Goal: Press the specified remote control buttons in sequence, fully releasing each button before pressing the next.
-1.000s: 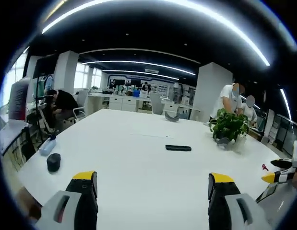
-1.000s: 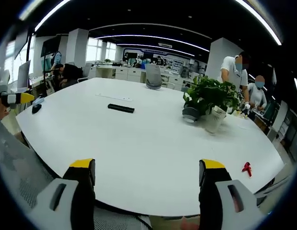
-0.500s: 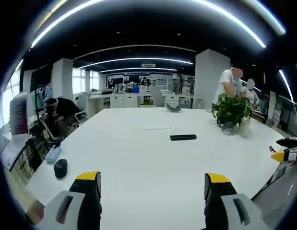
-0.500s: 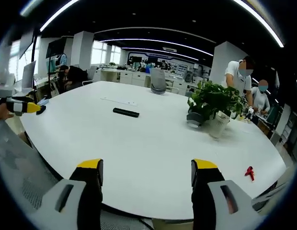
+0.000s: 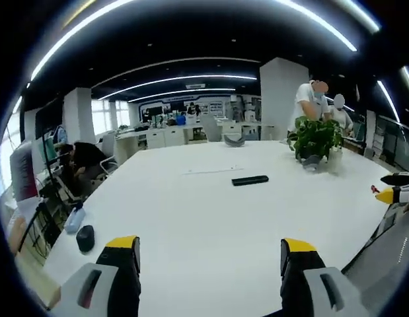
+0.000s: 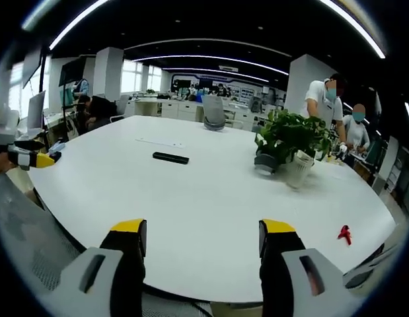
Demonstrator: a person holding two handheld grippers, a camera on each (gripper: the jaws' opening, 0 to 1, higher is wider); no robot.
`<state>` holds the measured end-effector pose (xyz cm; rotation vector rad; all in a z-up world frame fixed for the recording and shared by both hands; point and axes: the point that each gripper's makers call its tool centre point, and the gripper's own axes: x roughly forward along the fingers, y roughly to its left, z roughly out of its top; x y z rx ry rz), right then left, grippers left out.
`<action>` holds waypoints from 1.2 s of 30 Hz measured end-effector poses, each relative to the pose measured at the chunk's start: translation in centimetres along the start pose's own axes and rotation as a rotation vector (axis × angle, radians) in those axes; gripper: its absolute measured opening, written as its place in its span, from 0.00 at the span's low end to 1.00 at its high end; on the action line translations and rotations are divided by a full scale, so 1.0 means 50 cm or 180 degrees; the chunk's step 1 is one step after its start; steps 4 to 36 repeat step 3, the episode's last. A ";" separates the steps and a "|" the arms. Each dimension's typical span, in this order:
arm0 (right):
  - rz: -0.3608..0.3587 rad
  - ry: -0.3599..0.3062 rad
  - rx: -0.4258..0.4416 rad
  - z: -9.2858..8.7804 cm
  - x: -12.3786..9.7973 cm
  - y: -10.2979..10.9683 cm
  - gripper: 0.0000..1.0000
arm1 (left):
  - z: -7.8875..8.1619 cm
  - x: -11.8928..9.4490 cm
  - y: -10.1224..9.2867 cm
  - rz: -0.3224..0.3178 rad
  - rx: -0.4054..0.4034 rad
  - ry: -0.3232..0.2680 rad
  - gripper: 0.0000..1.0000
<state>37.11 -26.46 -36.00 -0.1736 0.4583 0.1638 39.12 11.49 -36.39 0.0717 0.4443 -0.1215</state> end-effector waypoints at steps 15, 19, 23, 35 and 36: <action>-0.0014 0.0006 0.0022 -0.001 -0.001 -0.002 0.70 | -0.005 0.000 0.004 0.0014 -0.0017 0.0035 0.91; -0.0014 0.0006 0.0022 -0.001 -0.001 -0.002 0.70 | -0.005 0.000 0.004 0.0014 -0.0017 0.0035 0.91; -0.0014 0.0006 0.0022 -0.001 -0.001 -0.002 0.70 | -0.005 0.000 0.004 0.0014 -0.0017 0.0035 0.91; -0.0014 0.0006 0.0022 -0.001 -0.001 -0.002 0.70 | -0.005 0.000 0.004 0.0014 -0.0017 0.0035 0.91; -0.0014 0.0006 0.0022 -0.001 -0.001 -0.002 0.70 | -0.005 0.000 0.004 0.0014 -0.0017 0.0035 0.91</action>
